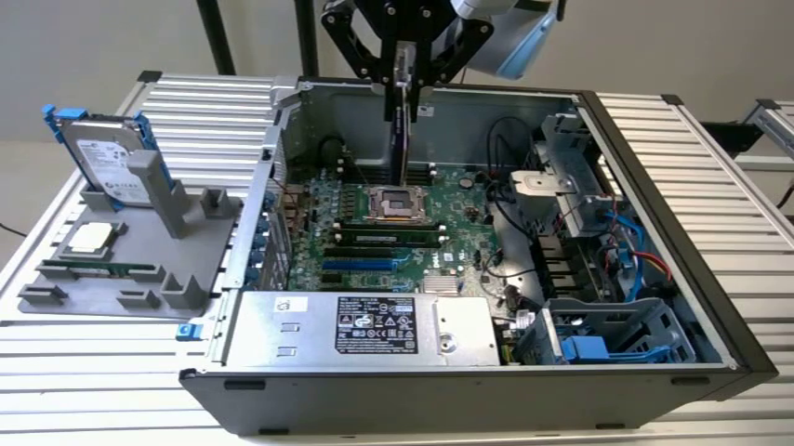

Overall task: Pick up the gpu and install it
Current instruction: 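Insert the gpu into the slot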

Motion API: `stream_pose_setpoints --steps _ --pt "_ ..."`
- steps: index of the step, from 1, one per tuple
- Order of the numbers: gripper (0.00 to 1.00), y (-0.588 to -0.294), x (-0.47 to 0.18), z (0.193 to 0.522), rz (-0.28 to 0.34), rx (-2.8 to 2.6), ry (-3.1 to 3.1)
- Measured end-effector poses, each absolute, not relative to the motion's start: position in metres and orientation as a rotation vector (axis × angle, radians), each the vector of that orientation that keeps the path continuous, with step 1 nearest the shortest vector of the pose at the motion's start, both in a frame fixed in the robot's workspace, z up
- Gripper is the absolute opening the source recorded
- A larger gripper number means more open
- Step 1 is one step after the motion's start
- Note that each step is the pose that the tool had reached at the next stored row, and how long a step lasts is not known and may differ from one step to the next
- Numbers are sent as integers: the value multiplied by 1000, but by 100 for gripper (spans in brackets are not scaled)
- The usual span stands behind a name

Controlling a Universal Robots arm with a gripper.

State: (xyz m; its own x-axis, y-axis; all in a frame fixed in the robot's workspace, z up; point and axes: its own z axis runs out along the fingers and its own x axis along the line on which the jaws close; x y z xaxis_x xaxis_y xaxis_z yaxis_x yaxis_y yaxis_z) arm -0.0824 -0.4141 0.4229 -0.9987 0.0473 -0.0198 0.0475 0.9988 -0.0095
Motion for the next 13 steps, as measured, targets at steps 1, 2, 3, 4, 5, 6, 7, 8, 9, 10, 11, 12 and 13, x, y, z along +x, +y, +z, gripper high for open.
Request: stream_pose_setpoints --steps 1,2,3,4,5,6,7,8,9,10,11,12,13 --pt "0 -414 -82 423 -15 67 3121" --pt "0 -414 -82 423 -15 59 3121" --pt "0 -414 -82 423 -15 51 3121" --pt "0 -414 -82 423 -15 41 3122" --pt "0 -414 -82 423 -15 32 3122" --pt "0 -414 -82 423 -15 22 3122" --pt "0 -414 -82 423 -15 12 3122" --pt "0 -414 -82 423 -15 0 3122" --pt "0 -414 -82 423 -15 -10 3122" --pt "0 -414 -82 423 -14 -21 3122" --pt "0 -414 -82 423 -14 -32 3121" --pt "0 -414 -82 423 -14 -42 3121" --pt "0 -414 -82 423 -14 -53 3121"
